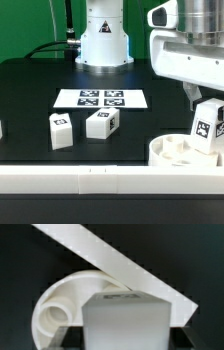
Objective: Assemble stool
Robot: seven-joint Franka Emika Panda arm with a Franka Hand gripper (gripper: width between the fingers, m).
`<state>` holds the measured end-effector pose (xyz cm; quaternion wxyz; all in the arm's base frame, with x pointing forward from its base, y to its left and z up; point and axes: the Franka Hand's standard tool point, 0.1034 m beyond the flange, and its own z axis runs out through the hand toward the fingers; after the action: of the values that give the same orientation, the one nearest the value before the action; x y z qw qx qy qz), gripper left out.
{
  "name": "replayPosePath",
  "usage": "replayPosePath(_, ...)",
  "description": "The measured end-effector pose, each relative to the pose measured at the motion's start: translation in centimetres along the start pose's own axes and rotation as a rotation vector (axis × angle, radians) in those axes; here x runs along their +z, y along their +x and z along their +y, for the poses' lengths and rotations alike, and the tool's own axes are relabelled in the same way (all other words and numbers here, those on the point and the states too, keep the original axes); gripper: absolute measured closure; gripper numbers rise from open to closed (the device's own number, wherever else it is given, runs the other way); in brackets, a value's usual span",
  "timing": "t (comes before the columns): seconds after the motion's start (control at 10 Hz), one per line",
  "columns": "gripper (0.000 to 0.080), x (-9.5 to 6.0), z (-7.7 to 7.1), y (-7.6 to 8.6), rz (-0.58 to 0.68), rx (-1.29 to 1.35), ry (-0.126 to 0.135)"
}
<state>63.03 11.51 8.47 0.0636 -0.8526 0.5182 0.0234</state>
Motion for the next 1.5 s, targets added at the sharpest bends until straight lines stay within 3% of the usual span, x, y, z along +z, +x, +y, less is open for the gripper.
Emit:
replayPosePath(0.6,0.0447,0.1,-0.1,-0.3,-0.018,0.206,0.008)
replayPosePath(0.7,0.0275,-0.2,-0.1,-0.1,-0.020,0.165,0.013)
replayPosePath(0.8,0.0175,-0.5,-0.2,-0.1,-0.019,0.141,0.017)
replayPosePath(1.1,0.0157,-2.1,-0.4,-0.1,-0.012,0.038,0.040)
replayPosePath(1.4,0.0151,-1.8,-0.3,-0.3,-0.009,-0.081,0.032)
replayPosePath(1.5,0.0151,-1.6,-0.1,-0.6,-0.007,-0.217,0.013)
